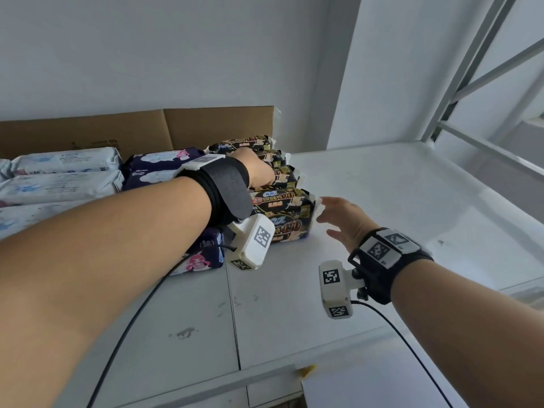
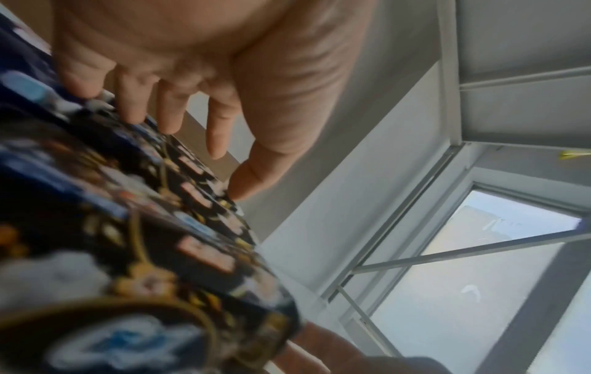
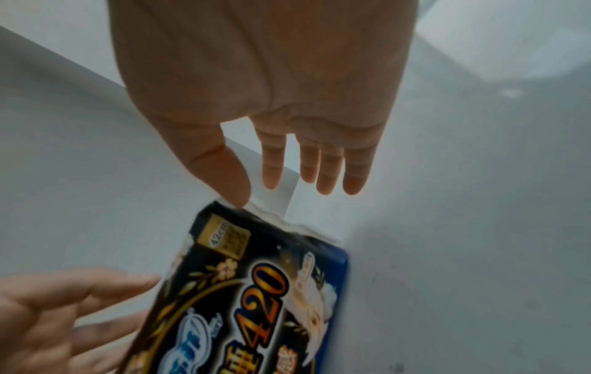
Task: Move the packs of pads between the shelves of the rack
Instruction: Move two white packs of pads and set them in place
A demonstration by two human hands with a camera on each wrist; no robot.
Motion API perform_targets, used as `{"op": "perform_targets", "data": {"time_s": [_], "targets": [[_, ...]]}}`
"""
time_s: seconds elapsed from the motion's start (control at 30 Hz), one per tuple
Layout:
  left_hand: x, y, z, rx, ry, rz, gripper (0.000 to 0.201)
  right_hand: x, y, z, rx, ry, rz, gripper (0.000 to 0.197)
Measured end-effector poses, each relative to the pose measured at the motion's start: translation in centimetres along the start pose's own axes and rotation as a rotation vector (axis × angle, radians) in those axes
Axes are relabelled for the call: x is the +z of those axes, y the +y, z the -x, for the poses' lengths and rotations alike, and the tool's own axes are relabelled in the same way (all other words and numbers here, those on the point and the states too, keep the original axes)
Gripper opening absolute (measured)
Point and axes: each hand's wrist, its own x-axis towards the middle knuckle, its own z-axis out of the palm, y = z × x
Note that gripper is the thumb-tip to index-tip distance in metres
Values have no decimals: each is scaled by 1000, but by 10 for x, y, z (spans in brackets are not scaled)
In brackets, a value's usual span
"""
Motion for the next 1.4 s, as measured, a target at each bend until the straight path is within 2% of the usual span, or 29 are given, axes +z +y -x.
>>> {"op": "perform_targets", "data": {"time_s": [0.07, 0.17, 0.3, 0.43, 0.57, 0.73, 0.87, 0.97, 1.1, 1.4], "targets": [[9, 11, 8, 62, 15, 230, 42, -11, -1, 14, -42, 21, 39, 42], [29, 41, 39, 137, 6, 498, 48, -40, 1, 41, -102, 95, 57, 45], [63, 85, 92, 209, -37, 663, 45, -94, 9, 87, -150, 191, 109, 47], [104, 129, 154, 275, -98, 693, 38, -166, 29, 140, -174, 263, 131, 47], [166, 178, 226, 317, -167, 669, 31, -254, 73, 202, -181, 318, 123, 49], [264, 247, 311, 297, -297, 637, 35, -375, 136, 273, -72, 396, 123, 48], [333, 291, 356, 242, -405, 623, 33, -453, 171, 305, 26, 484, 137, 49], [375, 310, 374, 217, -458, 574, 35, -495, 194, 313, 78, 513, 140, 50], [420, 325, 379, 151, -476, 540, 52, -542, 219, 302, 122, 522, 162, 50], [525, 381, 333, 35, -497, 493, 61, -657, 262, 224, 289, 517, 348, 56]]}}
